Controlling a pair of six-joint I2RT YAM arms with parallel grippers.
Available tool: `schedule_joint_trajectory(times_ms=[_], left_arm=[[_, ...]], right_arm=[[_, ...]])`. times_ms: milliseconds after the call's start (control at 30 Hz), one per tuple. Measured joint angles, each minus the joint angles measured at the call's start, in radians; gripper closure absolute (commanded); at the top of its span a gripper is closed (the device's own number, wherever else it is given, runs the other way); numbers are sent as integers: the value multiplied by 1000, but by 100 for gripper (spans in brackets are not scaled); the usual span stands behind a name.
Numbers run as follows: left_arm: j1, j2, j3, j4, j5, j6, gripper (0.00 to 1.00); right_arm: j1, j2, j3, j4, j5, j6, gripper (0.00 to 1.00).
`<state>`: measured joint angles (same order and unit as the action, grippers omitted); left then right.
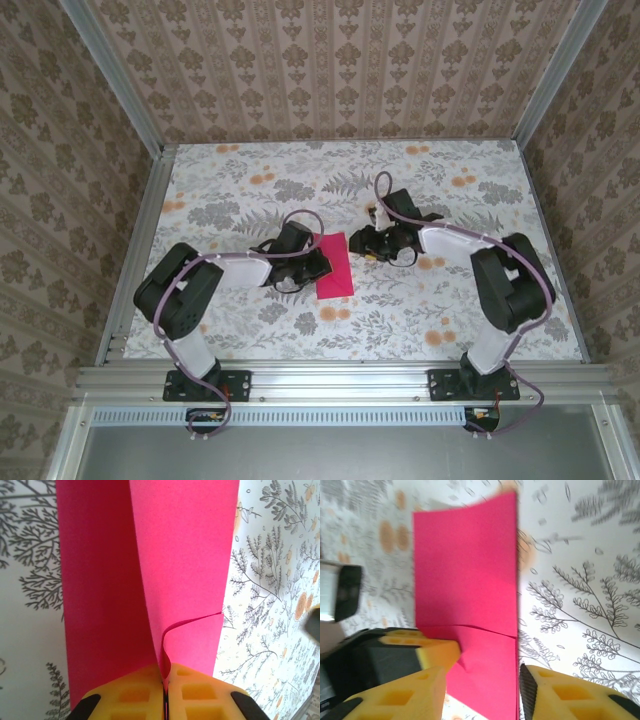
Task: Fold a paper plane with a square sheet of paper (pick it up from the middle)
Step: Turn over the paper at the center of the table.
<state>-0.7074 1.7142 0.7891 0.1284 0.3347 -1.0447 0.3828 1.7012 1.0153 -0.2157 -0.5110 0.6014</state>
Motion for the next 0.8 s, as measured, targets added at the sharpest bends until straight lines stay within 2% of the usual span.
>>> schedule_joint_trajectory(times_ms=[100,200,300,433,633,800], left_arm=[[0,-39,5,-42,-12,22,92],[-2,-97,28,-133,-39,62,92],[-8,-178,92,-303,-93,126,92],[-26,-274,266,-583,-212,236,91],[-59,-300,539,-964,-446,372,90],[-116,-201,692,-1185,-673,432,90]], right_arm=[[-20,-75,-18,0,18,5,46],[-35,-128,-46,0,42,8,45],[-43,-169,-72,-4,69,8,46],[-46,-227,-90,-28,109,8,46],[-47,-356,-157,-35,143,-6,21],[-53,-502,-207,-44,167,-46,8]])
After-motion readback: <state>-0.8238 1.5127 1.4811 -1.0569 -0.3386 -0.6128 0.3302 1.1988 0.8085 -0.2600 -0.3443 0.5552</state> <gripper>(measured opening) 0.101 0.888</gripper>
